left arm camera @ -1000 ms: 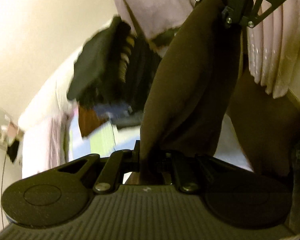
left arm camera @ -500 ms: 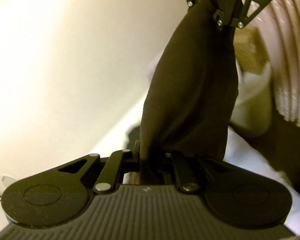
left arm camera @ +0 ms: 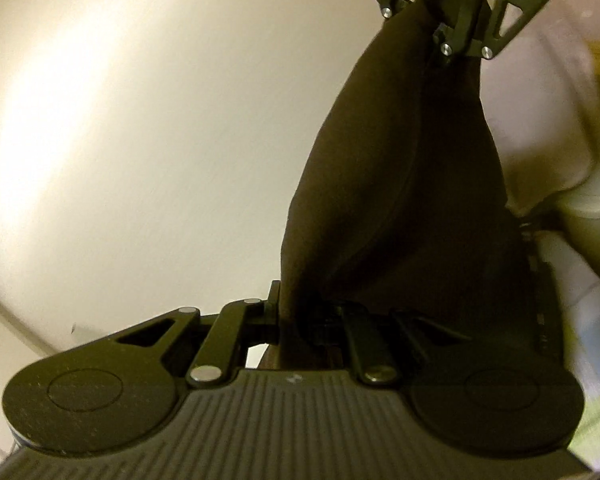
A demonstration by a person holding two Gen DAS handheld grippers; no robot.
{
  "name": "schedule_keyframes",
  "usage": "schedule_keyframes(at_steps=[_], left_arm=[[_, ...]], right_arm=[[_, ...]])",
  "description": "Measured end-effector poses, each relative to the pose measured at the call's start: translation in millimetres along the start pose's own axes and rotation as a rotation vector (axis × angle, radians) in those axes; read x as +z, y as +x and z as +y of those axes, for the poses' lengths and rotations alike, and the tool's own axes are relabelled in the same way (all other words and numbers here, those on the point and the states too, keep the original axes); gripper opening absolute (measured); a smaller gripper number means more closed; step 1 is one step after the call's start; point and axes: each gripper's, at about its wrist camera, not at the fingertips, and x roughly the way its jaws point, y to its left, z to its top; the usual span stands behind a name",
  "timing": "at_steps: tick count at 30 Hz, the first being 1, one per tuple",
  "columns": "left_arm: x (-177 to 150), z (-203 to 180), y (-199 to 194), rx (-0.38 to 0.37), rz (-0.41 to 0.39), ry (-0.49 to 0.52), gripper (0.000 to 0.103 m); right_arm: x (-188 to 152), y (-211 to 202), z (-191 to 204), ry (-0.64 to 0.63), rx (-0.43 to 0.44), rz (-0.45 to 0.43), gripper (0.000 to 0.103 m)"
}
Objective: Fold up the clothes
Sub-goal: 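Lower the folded sweater onto the dark clothes stack with both grippers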
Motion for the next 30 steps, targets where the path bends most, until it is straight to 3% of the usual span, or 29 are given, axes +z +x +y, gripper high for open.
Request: schedule_keyframes(at_steps=[8, 13, 15, 18, 20, 22, 23, 25, 28, 30], left_arm=[[14, 9, 90, 0.118, 0.214, -0.072, 0.009], [20, 0, 116, 0.254, 0.262, -0.028, 0.009], [7, -21, 116, 0.244, 0.280, -0.041, 0.009], [-30, -90, 125, 0.130, 0.352, -0.082, 0.009], [-56, -147, 136, 0.027, 0.407, -0.068, 0.010], [-71, -186, 137, -0.016, 0.432, -0.081, 0.010], [-78, -206, 138, -0.034, 0.443, -0.088, 0.010], [-88, -216, 125, 0.019, 0.439, -0.101, 0.010], [-82, -217, 127, 0.030, 0.432, -0.145, 0.012], [-79, -206, 142, 0.027, 0.434, -0.124, 0.012]], right_arm=[[-40, 115, -68, -0.078, 0.157, -0.171, 0.022], [-51, 156, -91, -0.105, 0.107, -0.306, 0.023], [-62, 165, -78, -0.105, 0.097, -0.359, 0.023], [-92, 178, -28, -0.130, 0.149, -0.380, 0.023], [-117, 189, 16, -0.156, 0.216, -0.333, 0.023], [-140, 196, 54, -0.171, 0.295, -0.275, 0.023], [-148, 194, 64, -0.181, 0.295, -0.272, 0.023], [-162, 188, 80, -0.195, 0.294, -0.269, 0.023], [-169, 182, 74, -0.175, 0.289, -0.272, 0.023], [-169, 174, 78, -0.206, 0.273, -0.261, 0.023]])
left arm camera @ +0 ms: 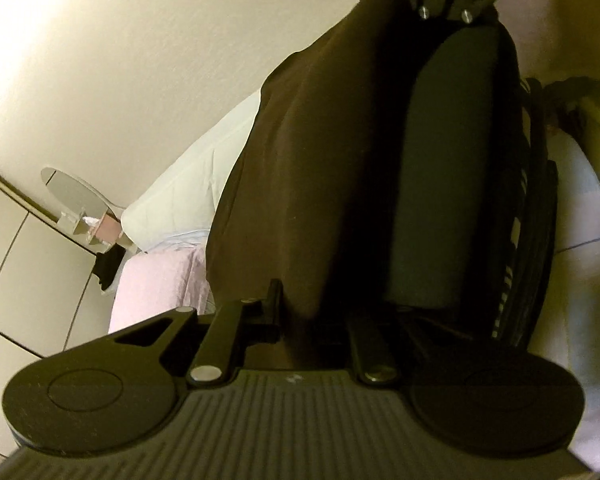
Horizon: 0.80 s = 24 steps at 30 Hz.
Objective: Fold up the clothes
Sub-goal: 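Lower the folded sweater onto the dark clothes stack with both grippers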
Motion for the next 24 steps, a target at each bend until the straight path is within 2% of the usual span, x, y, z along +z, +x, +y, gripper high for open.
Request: schedule_keyframes(at_steps=[4, 6, 7, 11, 13, 16, 18, 21, 24], left_arm=[[-5, 11, 5, 0.003, 0.005, 0.004, 0.012], [14, -6, 7, -0.009, 0.004, 0.003, 0.009], [15, -5, 7, -0.003, 0.000, 0.012, 0.008], [25, 7, -21, 0.069, -0.044, 0.002, 0.007], [28, 12, -44, 0.093, -0.080, -0.005, 0.007], [23, -3, -44, 0.042, -0.062, 0.017, 0.008], [16, -16, -30, -0.008, -0.024, 0.042, 0.010], [10, -26, -27, 0.000, -0.026, 0.046, 0.010], [8, -30, -32, 0.006, -0.025, 0.023, 0.013]], right_arm=[[-3, -3, 10, -0.066, -0.012, 0.043, 0.023], [-11, 1, 14, -0.040, 0.003, 0.073, 0.022], [-14, 3, 15, -0.012, 0.016, 0.085, 0.018], [-7, -6, 10, 0.021, -0.013, 0.093, 0.013], [-4, -29, 1, 0.039, -0.055, 0.071, 0.013], [-5, -60, 4, 0.062, -0.079, 0.055, 0.013], [-13, -61, 24, 0.047, -0.037, 0.084, 0.013], [-26, -59, 50, 0.049, 0.000, 0.114, 0.013], [-24, -57, 47, 0.084, -0.007, 0.116, 0.013]])
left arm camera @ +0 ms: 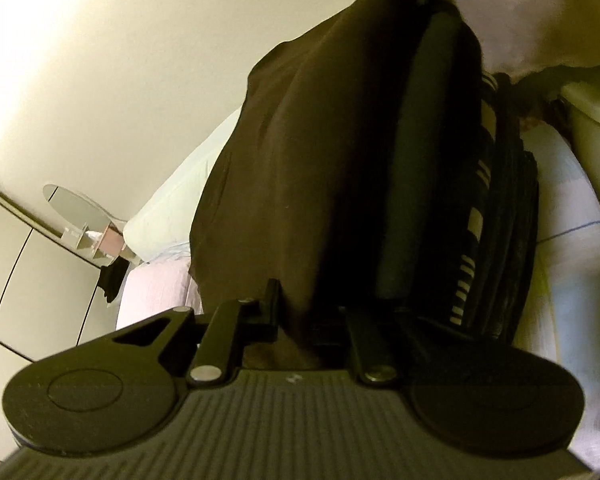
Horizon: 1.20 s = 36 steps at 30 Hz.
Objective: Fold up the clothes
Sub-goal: 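Lower the folded sweater onto the dark clothes stack with both grippers, then open both grippers and release the sweater on top of the stack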
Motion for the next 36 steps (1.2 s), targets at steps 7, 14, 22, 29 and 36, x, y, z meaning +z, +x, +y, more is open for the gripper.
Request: schedule_keyframes(at_steps=[7, 14, 22, 29, 36], left_arm=[[-7, 2, -22, 0.022, -0.033, -0.047, 0.006], [-11, -17, -17, -0.009, -0.003, -0.005, 0.010], [-28, 8, -51, -0.067, -0.047, -0.152, 0.021], [-37, 38, -88, -0.069, -0.199, -0.249, 0.024], [-7, 50, -63, -0.094, -0.218, -0.277, 0.028]], right_arm=[[19, -23, -18, 0.025, -0.022, -0.025, 0.012], [12, -11, 16, -0.051, 0.012, 0.016, 0.013], [22, 3, 17, -0.043, -0.027, 0.038, 0.014], [16, -4, 26, -0.006, -0.060, 0.054, 0.016], [19, -2, 26, 0.012, -0.068, 0.069, 0.017]])
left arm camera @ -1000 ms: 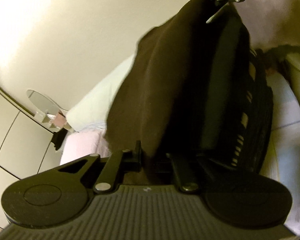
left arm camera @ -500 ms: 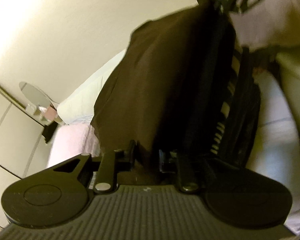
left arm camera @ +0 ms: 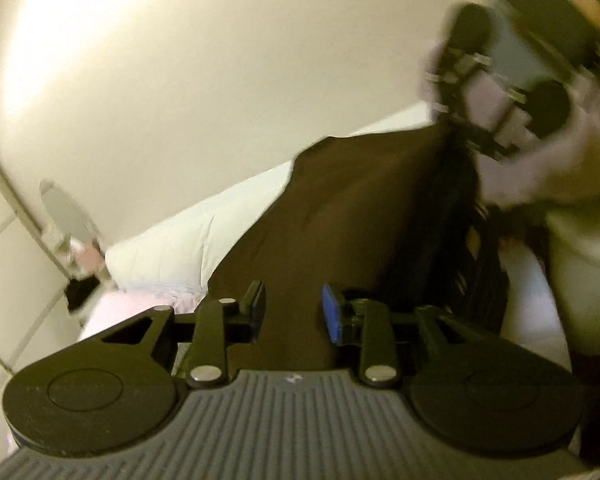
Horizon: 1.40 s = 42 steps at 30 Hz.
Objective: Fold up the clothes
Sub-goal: 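Open both grippers and release the sweater on top of the stack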
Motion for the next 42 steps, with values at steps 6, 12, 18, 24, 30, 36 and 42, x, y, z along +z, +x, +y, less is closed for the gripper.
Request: schedule_keyframes(at_steps=[6, 12, 18, 24, 30, 36, 42], left_arm=[[12, 5, 42, -0.101, 0.134, -0.074, 0.011], [7, 0, 40, -0.074, 0.136, -0.122, 0.011], [6, -12, 33, -0.059, 0.149, -0.125, 0.004], [-5, -32, 23, -0.079, 0.181, -0.128, 0.004], [-1, -29, 29, -0.068, 0.200, -0.151, 0.003], [1, -16, 27, -0.033, 0.218, -0.214, 0.013], [0, -16, 17, 0.022, 0.233, -0.290, 0.027]], right_arm=[[1, -19, -24, 0.185, 0.035, 0.009, 0.017], [2, -38, -78, 0.592, 0.117, -0.098, 0.017], [-10, 0, -109, 0.926, 0.254, -0.133, 0.053], [-36, 15, -79, 0.871, 0.311, -0.062, 0.054], [-45, 24, -76, 0.859, 0.342, -0.070, 0.054], [-37, 20, -90, 0.867, 0.322, -0.090, 0.055], [-32, 24, -91, 0.910, 0.304, -0.053, 0.056]])
